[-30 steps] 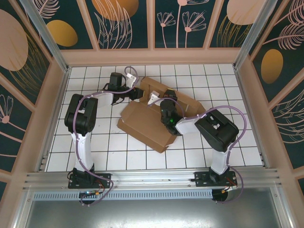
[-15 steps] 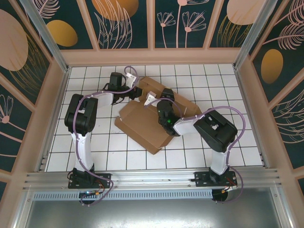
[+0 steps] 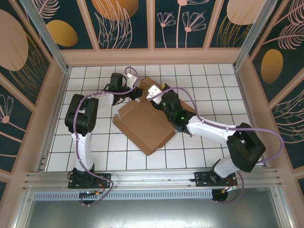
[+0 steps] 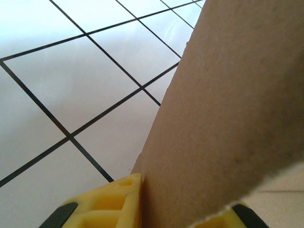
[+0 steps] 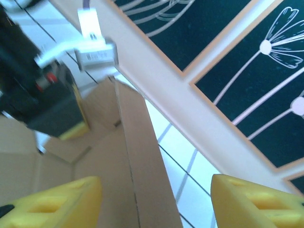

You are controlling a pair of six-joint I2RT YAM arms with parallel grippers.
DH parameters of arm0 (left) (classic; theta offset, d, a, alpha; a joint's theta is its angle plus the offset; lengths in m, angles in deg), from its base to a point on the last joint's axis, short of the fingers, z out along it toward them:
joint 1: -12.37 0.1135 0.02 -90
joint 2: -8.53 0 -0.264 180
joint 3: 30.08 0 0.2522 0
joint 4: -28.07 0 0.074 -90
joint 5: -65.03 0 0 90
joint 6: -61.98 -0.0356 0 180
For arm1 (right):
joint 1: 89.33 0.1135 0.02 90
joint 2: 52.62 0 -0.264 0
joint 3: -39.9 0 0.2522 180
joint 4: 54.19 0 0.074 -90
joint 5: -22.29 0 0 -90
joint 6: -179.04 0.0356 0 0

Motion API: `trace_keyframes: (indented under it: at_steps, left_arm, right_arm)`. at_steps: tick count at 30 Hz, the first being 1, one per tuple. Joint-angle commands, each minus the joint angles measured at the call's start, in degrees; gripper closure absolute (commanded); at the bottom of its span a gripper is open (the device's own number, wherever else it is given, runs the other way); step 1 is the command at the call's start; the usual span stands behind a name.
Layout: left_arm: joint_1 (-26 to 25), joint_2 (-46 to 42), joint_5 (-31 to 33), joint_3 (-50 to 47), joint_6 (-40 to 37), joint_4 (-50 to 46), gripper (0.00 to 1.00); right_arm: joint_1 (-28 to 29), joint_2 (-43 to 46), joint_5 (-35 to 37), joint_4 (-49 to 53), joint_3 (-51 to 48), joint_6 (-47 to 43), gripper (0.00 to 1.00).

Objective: Fold the paper box

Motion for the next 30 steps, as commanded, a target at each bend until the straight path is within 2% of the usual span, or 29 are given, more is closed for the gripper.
trace_keyframes:
  at_steps: [1,4,7,13,17,21,30]
  left_arm:
    - [-0.3,-2.1,0.4,-1.7,1.1,2.4,0.82]
    - [-0.9,-3.6,2.4,-3.8,1.2,4.3,0.82]
    - [-1.6,-6.4,5.1,-8.6,2.5,9.7,0.82]
    - [-4.2,-10.5,11.6,-16.0,3.0,17.1,0.82]
    - [-5.7,-11.6,13.9,-20.3,5.7,21.9,0.80]
    - [-6.2,-11.4,15.0,-22.8,8.0,26.0,0.81]
    - [-6.3,-10.1,14.7,-23.7,8.8,27.3,0.80]
  right_arm:
    - [-2.6,3.8,-7.9,1.4,1.6,14.2,0.38]
    - [-7.4,4.4,-12.3,4.9,4.8,28.0,0.38]
    - [-13.2,2.2,-20.9,11.0,9.3,40.9,0.38]
    - [-20.1,-5.4,-37.5,19.0,17.5,54.8,0.39]
    - [-21.2,-11.3,-42.2,21.2,20.8,56.1,0.40]
    - [-21.2,-15.6,-48.6,17.8,22.2,58.5,0.40]
    - [-20.9,-23.3,-56.0,12.7,24.4,62.5,0.41]
